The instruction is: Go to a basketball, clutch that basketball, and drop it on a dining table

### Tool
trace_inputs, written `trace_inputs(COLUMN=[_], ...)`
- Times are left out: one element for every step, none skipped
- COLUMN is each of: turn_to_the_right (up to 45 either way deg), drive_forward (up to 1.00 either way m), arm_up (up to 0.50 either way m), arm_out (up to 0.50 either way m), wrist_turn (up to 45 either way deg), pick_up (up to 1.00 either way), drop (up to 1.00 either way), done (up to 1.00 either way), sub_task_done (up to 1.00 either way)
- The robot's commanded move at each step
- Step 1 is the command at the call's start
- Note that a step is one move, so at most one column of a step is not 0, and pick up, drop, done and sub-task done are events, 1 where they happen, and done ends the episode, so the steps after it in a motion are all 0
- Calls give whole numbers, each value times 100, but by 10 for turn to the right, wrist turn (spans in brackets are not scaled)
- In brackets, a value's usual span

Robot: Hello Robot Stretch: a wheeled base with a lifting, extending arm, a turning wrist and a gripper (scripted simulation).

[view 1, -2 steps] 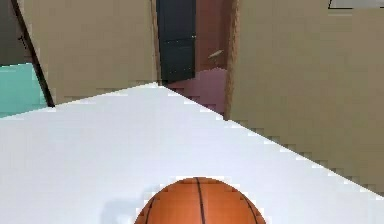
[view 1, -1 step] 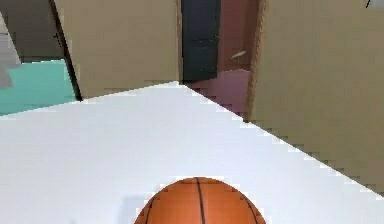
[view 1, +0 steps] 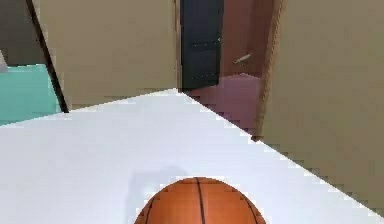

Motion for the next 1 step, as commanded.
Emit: trace_inputs(turn_to_the_right=[450], drive_forward=[0], arm_up=[0], arm_out=[0], wrist_turn=[0], pick_up=[0], drop=[0], done=[0], sub_task_done=[0])
